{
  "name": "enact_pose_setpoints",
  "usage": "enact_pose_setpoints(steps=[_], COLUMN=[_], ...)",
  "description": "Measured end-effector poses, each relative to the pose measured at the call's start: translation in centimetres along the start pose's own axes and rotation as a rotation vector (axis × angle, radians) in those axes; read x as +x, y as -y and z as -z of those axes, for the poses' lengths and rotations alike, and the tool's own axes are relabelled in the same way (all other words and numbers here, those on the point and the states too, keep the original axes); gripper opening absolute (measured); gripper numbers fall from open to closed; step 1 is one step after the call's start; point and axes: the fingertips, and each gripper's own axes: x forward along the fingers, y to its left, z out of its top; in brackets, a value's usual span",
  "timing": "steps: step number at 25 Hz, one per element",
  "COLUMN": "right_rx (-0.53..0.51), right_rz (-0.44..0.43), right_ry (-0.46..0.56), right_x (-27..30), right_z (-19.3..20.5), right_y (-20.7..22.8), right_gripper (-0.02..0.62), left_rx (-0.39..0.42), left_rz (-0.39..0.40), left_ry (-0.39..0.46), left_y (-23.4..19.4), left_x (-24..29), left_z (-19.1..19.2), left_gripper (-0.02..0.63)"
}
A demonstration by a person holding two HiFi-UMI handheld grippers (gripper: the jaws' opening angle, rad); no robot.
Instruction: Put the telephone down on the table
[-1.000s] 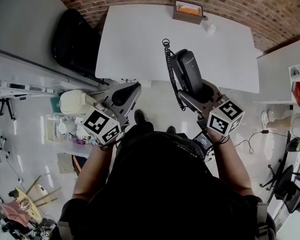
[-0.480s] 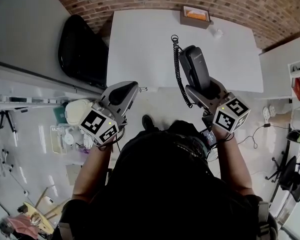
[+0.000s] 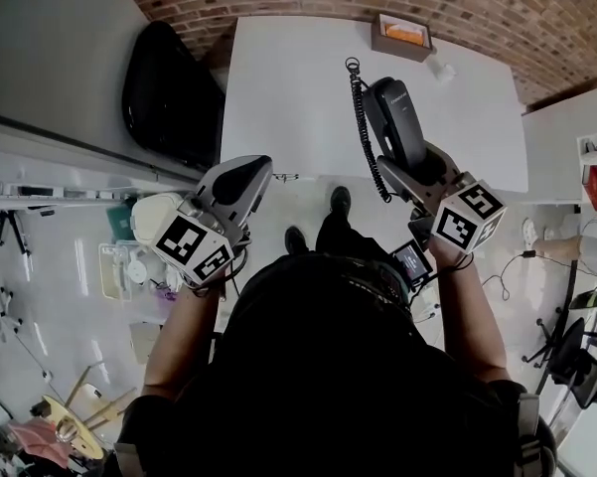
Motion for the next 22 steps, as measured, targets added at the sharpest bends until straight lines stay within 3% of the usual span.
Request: enact_pose_setpoints(steps=[11,22], right_rx=[-0.018,-0.031], right_rz=[-0.053,-0.141], right_ry=[-0.035,-0.072], right_x=[4.6,7.2], right_z=[-1.6,-4.2], right_y=[3.5,10.6], right_gripper=[0.275,0.275], left_rx=[-0.014,-0.014], left_rz=[-0.073,-0.136], left_ry=[-0.003,0.007], left_y=[-4.2,-6.4], left_x=[2.2,10.0], left_z=[-0.5,-1.7], left_gripper=[0.008,0.008])
